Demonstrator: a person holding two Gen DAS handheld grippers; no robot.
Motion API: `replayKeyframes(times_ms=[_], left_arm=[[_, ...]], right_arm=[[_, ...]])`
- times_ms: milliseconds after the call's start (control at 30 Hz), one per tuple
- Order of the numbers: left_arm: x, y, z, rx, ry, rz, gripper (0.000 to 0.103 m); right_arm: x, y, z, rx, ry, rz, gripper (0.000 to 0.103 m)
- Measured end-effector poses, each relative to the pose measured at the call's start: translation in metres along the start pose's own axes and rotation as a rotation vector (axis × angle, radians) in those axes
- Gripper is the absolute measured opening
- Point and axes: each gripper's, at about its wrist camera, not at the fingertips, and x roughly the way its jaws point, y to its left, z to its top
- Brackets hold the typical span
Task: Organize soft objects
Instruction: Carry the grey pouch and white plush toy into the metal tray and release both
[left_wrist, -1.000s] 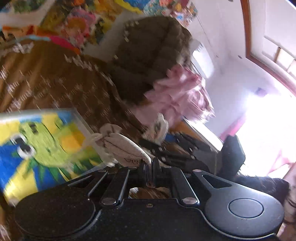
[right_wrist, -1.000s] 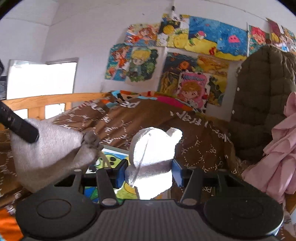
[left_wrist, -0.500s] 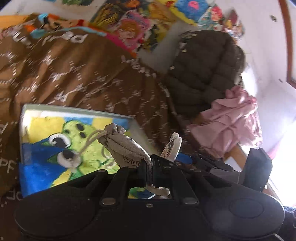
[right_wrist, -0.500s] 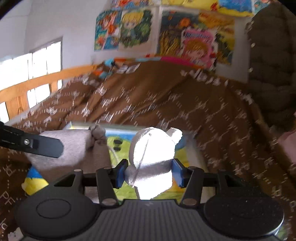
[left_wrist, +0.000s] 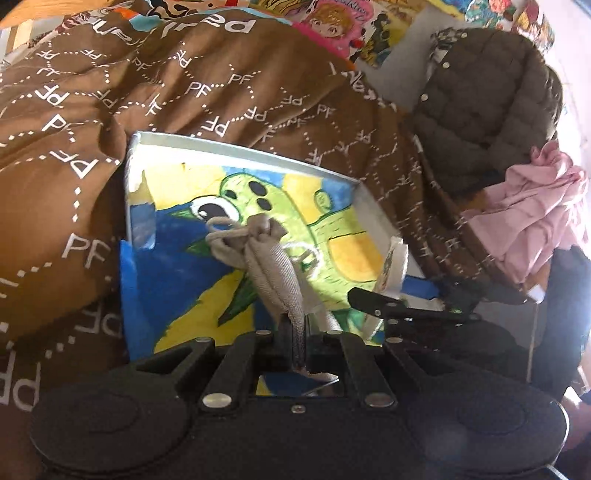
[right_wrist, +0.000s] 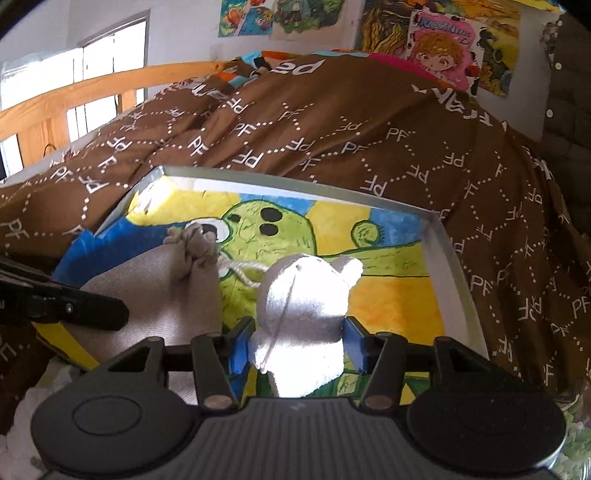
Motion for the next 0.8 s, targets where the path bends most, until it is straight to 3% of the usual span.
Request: replayKeyframes(times_ms=[133,233,300,600,800], left_arm=[[0.001,-0.007,-0.002,0.026,0.007,0.08,0.015],[0.0,-0.013,-0.004,0.053,0.017,0.139,0.023],[-0.003,-0.016,-0.006,0.063,0.011,0.151,0.034],[-0.047,-0.047,-0.016,0.133,-0.167,0.197,0.073],[-0.08,-0.08,-0.024,0.153,-0.298,0.203,0.089]], right_arm=[[-0.005,0.003,-0.001,-0.022,-0.001,0.003,0.061],[-0.013,0.003,-0.001,-0.035,-0.01,0.005,0.072],[-0.021,0.002,-0.001,-0.038,-0.024,0.002,0.079],[-0.082,-0.014,0.0,-0.019,-0.166,-0.038,0.094],[-0.138,-0.024,-0.005,0.015,-0.277,-0.068,0.102]])
